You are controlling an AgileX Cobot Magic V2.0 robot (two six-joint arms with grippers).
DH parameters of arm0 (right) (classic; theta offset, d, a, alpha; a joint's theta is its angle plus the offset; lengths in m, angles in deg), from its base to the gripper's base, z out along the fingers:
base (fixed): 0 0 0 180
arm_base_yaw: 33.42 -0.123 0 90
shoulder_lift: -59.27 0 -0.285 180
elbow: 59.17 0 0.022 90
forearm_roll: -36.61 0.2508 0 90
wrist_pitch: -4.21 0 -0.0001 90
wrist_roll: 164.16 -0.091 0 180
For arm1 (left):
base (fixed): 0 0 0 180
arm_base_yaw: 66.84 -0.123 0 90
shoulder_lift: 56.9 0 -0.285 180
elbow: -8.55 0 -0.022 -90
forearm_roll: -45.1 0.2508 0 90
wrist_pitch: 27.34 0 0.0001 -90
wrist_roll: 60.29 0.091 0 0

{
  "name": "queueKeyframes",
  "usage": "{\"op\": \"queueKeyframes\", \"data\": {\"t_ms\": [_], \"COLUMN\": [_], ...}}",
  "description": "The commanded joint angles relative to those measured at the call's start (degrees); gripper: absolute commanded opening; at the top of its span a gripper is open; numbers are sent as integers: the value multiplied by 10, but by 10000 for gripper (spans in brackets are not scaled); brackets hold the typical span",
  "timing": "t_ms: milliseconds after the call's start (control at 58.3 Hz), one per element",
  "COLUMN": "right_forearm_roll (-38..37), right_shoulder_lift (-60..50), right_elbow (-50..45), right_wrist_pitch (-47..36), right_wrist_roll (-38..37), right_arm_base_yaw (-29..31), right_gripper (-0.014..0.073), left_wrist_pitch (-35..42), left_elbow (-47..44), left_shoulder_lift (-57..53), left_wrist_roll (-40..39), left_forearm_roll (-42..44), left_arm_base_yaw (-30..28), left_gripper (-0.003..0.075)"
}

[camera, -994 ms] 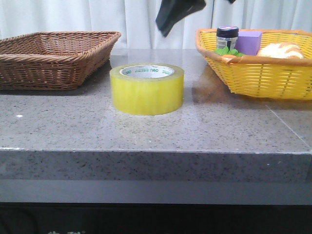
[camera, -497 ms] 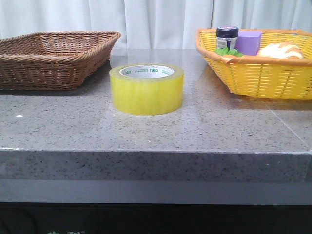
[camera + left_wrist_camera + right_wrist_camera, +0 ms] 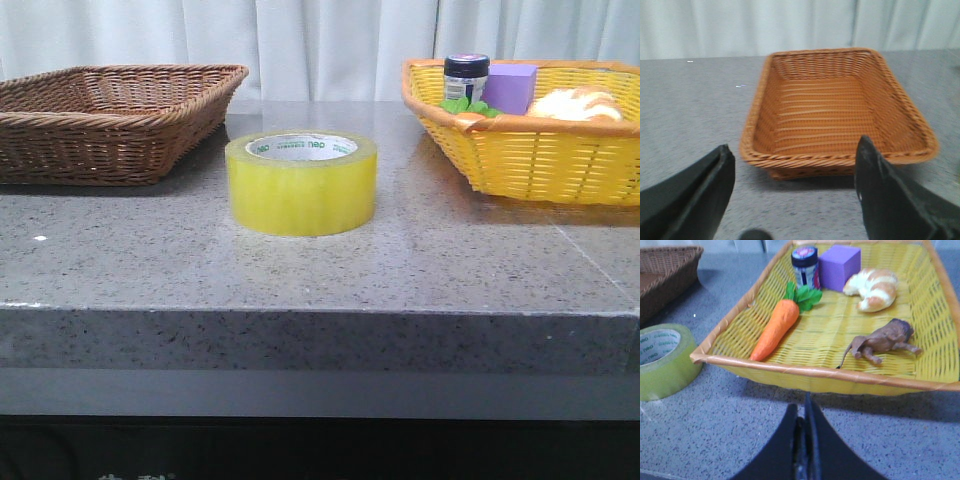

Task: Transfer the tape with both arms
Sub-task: 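Open the right gripper and raise it away from the tape, then lower the left gripper into the tape roll's rim and grasp it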

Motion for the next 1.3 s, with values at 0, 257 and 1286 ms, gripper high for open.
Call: {"op": "queueKeyframes", "data": {"t_ms": [0, 257, 1286], "right_forearm_roll": [-4, -4, -4], "right_shoulder_lift": [-18, -20, -20], "right_elbow": [5, 4, 4], "right_wrist_pitch": [-65, -64, -62], "right_wrist_roll": [5, 5, 5], "right_arm_base_yaw": [3, 3, 3], "right_gripper": [-69, -69, -69], "left_wrist_pitch": [-6, -134, -376], "left_elbow": [69, 240, 632], "left_shoulder_lift": [40, 216, 651], "left_wrist_roll": [8, -21, -42], "left_forearm_roll": [3, 0, -54], "left_arm_base_yaw": [55, 236, 278], "left_gripper": [493, 493, 493]}}
